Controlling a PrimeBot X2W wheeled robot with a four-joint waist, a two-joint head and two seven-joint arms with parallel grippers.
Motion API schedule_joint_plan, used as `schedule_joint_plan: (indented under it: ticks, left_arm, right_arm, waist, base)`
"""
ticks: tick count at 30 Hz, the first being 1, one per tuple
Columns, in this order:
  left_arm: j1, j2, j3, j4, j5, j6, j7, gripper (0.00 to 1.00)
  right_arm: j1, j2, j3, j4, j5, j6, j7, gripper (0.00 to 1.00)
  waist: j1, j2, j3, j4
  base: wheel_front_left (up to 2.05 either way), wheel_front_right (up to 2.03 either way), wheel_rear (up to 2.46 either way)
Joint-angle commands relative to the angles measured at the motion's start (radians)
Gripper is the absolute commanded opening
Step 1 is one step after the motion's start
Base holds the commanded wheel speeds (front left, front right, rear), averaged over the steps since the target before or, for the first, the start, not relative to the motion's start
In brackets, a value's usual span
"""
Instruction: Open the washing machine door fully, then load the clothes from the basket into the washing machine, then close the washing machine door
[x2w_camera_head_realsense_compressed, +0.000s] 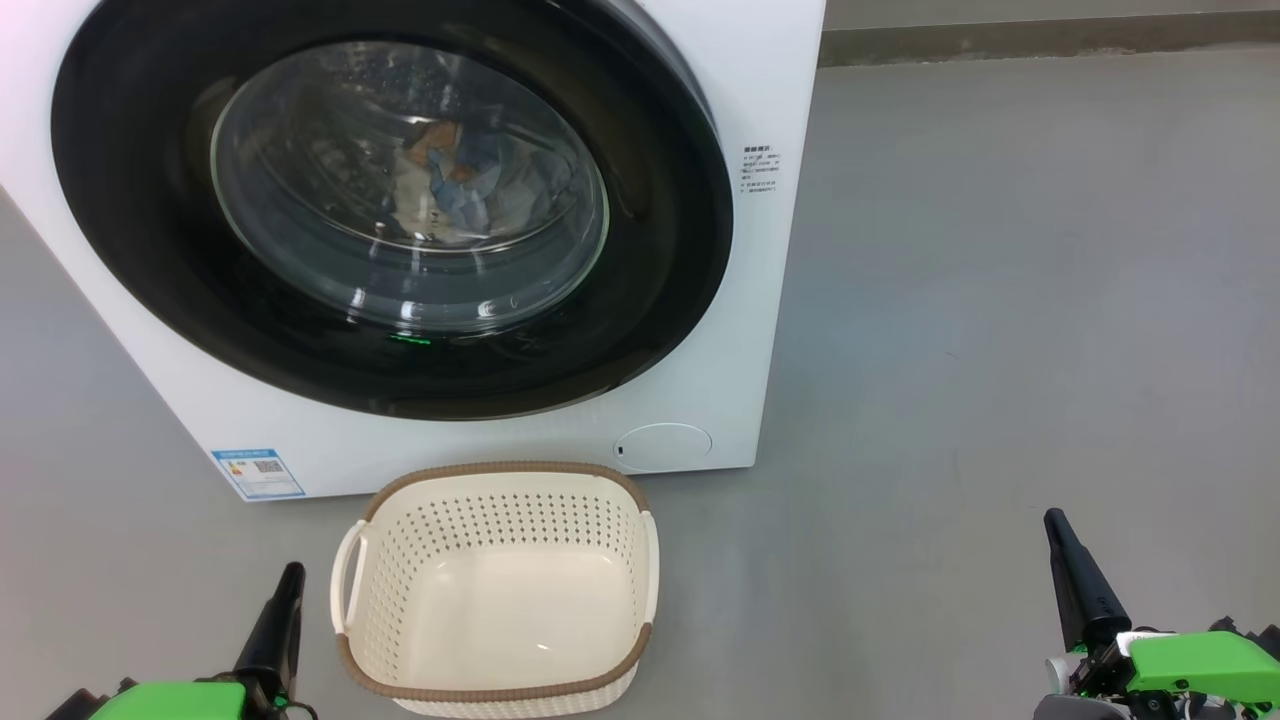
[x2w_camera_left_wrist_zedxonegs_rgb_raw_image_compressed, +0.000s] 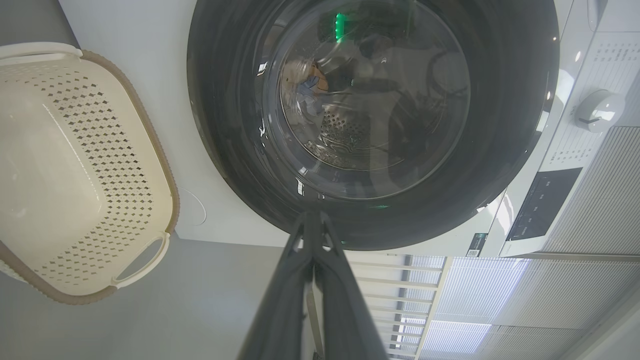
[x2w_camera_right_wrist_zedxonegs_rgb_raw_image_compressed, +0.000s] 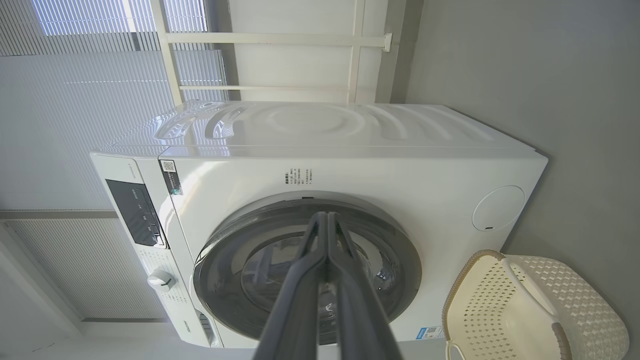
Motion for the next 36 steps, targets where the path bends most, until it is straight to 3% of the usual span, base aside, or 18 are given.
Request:
schedule_joint_plan:
  ticks: [1,36]
  left_arm:
    - [-0.041,0.022,0.034,-0.018,-0.008,-0.01,0.006,0.0]
    - [-0.041,0.022,0.034,-0.018,-0.008,-0.01,0.006,0.0]
  right_arm:
    - [-0.041,-0.003,0.02,-0.024,-0.007,0.002,0.004,0.0]
    - [-0.041,-0.001,0.017,-0.024,-0.009,0.002,0.007,0.0]
  waist:
    - [0.0,0.0,0.0,0.0]
    - [0.0,0.0,0.0,0.0]
  base:
    - [0.0,0.0,0.0]
    - [0.0,0.0,0.0]
